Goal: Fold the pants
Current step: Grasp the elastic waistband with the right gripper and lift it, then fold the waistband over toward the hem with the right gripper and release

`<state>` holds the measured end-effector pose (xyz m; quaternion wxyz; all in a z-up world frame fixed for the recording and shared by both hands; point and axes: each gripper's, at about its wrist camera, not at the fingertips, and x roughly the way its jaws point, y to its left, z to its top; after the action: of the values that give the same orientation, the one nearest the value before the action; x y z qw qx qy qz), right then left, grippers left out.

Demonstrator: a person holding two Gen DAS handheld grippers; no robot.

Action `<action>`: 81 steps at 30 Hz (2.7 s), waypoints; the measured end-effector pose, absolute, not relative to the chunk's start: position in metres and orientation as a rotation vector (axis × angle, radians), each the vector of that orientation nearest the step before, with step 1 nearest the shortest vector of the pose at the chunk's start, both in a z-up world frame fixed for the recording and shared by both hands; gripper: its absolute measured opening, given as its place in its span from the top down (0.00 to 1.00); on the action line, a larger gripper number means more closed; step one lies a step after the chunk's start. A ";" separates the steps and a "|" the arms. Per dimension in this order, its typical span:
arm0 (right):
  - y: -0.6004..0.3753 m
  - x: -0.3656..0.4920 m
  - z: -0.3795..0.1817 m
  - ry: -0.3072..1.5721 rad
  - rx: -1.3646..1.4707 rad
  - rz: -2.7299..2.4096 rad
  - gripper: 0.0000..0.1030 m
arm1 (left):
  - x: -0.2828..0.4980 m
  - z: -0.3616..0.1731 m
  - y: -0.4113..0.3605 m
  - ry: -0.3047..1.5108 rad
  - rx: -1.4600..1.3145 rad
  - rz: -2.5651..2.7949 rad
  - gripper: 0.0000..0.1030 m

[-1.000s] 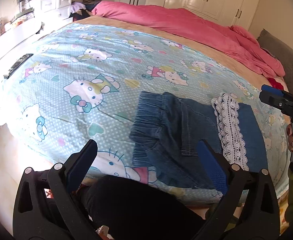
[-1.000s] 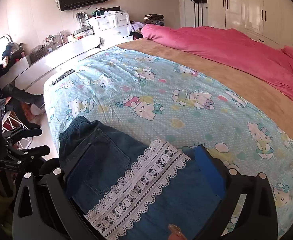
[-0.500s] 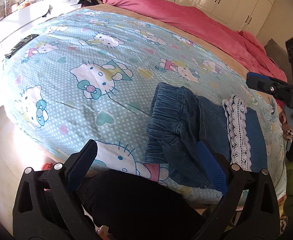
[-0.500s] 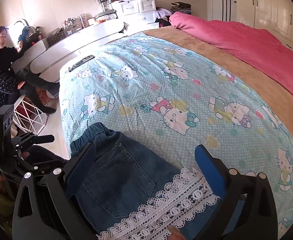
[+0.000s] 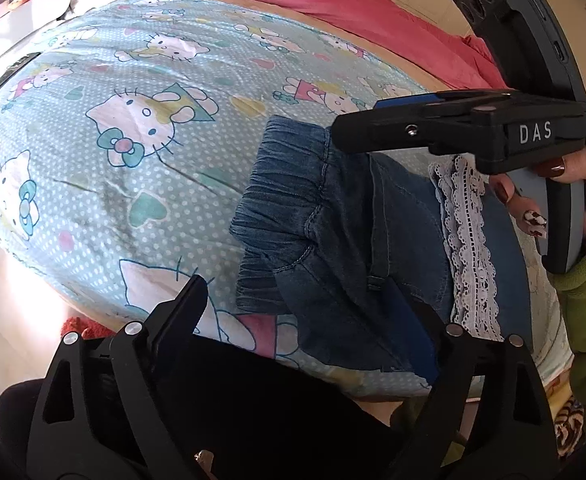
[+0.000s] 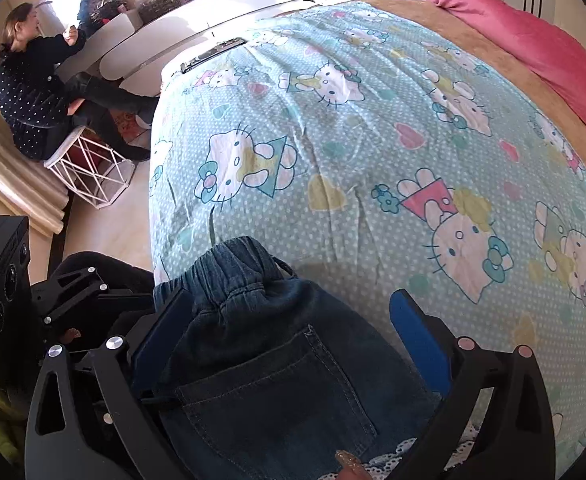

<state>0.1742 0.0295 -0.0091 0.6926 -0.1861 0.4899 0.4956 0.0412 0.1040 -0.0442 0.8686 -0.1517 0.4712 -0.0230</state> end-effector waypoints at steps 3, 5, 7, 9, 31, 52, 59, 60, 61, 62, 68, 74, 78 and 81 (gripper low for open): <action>0.040 0.170 -0.013 1.104 -0.431 1.132 0.04 | 0.044 -0.047 0.103 0.998 -0.317 -0.048 0.29; 0.047 0.167 -0.017 1.105 -0.452 1.143 0.04 | 0.045 -0.048 0.103 1.003 -0.316 -0.050 0.31; 0.052 0.165 -0.018 1.103 -0.470 1.156 0.05 | 0.046 -0.050 0.104 1.005 -0.324 -0.052 0.31; 0.057 0.166 -0.020 1.098 -0.473 1.174 0.05 | 0.047 -0.051 0.105 1.006 -0.327 -0.055 0.31; 0.002 0.173 0.006 1.027 -0.213 1.327 0.70 | 0.041 -0.043 0.113 0.945 -0.442 -0.139 0.18; -0.149 0.179 0.031 0.902 0.042 1.225 0.70 | 0.042 -0.022 0.026 0.914 -0.562 -0.399 0.36; -0.207 0.183 0.025 0.936 0.056 1.061 0.45 | 0.043 -0.012 -0.026 0.937 -0.444 -0.498 0.36; -0.216 0.184 0.025 0.938 0.076 1.039 0.39 | 0.042 -0.014 -0.033 0.949 -0.433 -0.519 0.36; -0.227 0.184 0.025 0.936 0.090 1.007 0.36 | 0.043 -0.016 -0.039 0.959 -0.424 -0.534 0.36; -0.233 0.184 0.024 0.940 0.086 0.978 0.35 | 0.046 -0.019 -0.042 0.967 -0.414 -0.544 0.36; -0.248 0.172 -0.008 1.055 0.087 0.831 0.17 | 0.045 -0.028 -0.066 1.006 -0.339 -0.595 0.32; -0.240 0.175 -0.040 1.186 0.228 0.850 0.07 | 0.052 -0.039 -0.088 1.035 -0.250 -0.596 0.29; -0.217 0.164 -0.038 1.196 0.161 0.908 0.55 | 0.053 -0.039 -0.099 1.025 -0.204 -0.599 0.29; -0.211 0.153 -0.013 1.109 0.147 0.970 0.60 | 0.054 -0.037 -0.102 1.009 -0.206 -0.615 0.29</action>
<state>0.1532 -0.2114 -0.0131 0.7382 0.0671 0.5052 0.4419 0.0536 -0.1022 -0.0371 0.8255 -0.0968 0.4748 -0.2894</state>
